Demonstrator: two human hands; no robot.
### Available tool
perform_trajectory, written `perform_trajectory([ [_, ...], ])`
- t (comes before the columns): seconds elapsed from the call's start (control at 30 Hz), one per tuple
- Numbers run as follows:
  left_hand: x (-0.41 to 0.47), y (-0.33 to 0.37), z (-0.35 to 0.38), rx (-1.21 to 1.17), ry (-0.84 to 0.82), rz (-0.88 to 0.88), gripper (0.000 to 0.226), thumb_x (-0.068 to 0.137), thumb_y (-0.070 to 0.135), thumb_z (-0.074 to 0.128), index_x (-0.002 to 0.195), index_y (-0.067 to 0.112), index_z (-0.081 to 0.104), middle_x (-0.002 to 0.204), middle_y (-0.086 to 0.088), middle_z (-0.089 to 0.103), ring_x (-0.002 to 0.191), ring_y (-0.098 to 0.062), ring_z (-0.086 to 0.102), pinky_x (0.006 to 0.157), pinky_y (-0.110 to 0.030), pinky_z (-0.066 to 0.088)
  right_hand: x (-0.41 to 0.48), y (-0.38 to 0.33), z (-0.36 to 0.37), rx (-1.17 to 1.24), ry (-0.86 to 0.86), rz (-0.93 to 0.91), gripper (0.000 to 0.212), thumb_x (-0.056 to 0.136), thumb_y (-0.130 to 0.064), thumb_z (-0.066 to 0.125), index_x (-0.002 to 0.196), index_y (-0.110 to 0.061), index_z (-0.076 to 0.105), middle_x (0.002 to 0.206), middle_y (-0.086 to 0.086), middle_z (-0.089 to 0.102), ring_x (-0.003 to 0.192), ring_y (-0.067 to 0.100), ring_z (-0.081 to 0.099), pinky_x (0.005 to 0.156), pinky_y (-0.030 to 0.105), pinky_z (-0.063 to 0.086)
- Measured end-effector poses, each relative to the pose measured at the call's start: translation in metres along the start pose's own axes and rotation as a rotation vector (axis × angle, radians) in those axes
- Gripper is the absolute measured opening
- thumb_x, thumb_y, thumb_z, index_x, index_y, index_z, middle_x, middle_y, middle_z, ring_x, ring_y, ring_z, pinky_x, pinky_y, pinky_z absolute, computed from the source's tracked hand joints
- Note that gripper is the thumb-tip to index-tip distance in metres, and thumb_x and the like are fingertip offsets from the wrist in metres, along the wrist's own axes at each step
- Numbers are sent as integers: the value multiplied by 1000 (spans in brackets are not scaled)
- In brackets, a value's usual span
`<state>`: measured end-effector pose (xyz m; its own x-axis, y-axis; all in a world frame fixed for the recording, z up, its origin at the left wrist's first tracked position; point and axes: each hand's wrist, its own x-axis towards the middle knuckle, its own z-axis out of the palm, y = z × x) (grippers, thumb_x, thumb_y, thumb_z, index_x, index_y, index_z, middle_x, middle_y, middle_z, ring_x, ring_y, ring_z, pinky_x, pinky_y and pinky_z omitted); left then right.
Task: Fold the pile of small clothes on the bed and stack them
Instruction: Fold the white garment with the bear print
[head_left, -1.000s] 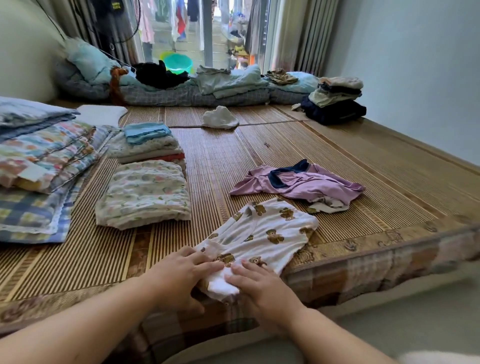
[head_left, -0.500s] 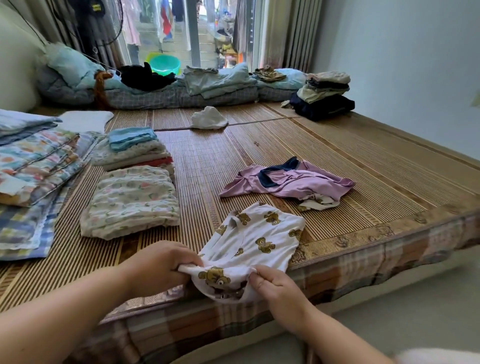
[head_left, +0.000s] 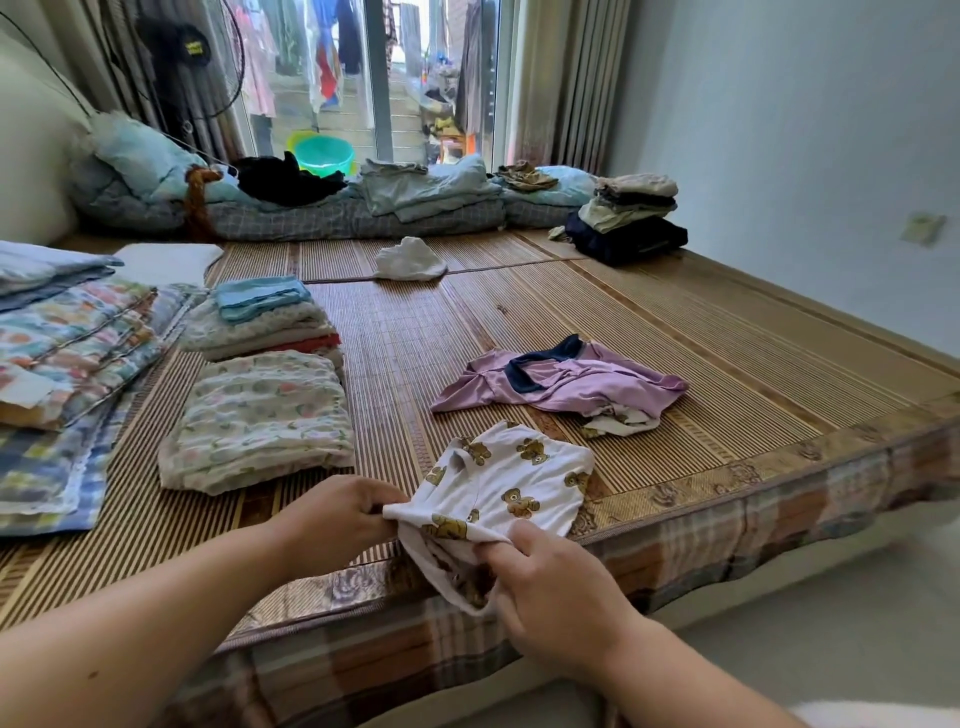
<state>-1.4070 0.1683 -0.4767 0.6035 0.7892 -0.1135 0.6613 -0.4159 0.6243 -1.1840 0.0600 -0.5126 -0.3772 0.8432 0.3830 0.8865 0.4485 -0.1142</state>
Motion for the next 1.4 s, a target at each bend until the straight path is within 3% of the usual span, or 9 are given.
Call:
perform_trajectory([
  [0.1,-5,-2,0,20,-12,-13,15,89,28,64,79,33,74,75,14,69,72,-6,61,68,-26,47,-5,-2,1,-146,-14,16,35,69,-54,46,62,-26,67,60,-9,49,50,7,48,41,17,37],
  [0.23,-12,-11,-3,75,-35,-10,11,89,32,64,85,32,75,77,11,69,67,-2,56,65,-24,45,-14,0,-2,-142,-25,-23,21,66,-41,50,59,-24,59,63,-5,51,52,13,52,42,24,43],
  [0.47,-7,3,-25,-15,-230,-119,21,85,32,61,72,18,68,61,12,59,59,-3,52,60,-21,41,-20,2,-31,818,36,342,20,78,-18,66,70,-29,51,59,-12,53,52,4,44,50,22,37],
  [0.57,23,23,-32,-11,-170,-189,22,94,26,58,74,23,66,67,11,66,62,-2,61,59,-16,43,1,23,-35,1033,82,621,12,82,-17,66,84,-20,55,78,13,64,62,33,59,59,42,52],
  [0.77,113,50,-13,-30,-59,-247,23,94,34,55,91,16,70,91,-1,69,87,-15,66,86,-33,52,40,88,-17,813,123,1018,34,91,-13,48,123,-21,49,106,0,59,90,18,58,68,32,47],
  [0.97,162,43,24,303,43,-283,63,91,52,56,140,16,44,134,-5,56,115,-22,57,97,-37,49,44,115,6,471,-26,1048,67,87,-27,53,148,-17,26,120,6,55,104,23,53,79,34,42],
  [1.17,144,20,34,314,-144,-507,52,83,59,61,97,9,64,94,-5,60,85,-19,57,74,-27,48,49,124,19,238,-338,1121,68,61,-71,68,106,-19,64,110,2,64,103,26,58,86,36,50],
  [1.27,131,9,46,224,-116,-498,41,81,52,68,85,12,62,84,-2,63,71,-14,53,58,-22,43,54,121,25,369,-307,1098,39,70,-49,76,90,-17,67,92,1,67,87,21,62,79,36,53],
  [1.4,126,17,51,-47,29,-424,29,87,33,66,108,15,59,96,-1,64,83,-16,63,72,-30,56,54,116,21,590,-118,1080,11,80,-29,71,85,-20,68,85,0,69,81,19,64,75,37,54],
])
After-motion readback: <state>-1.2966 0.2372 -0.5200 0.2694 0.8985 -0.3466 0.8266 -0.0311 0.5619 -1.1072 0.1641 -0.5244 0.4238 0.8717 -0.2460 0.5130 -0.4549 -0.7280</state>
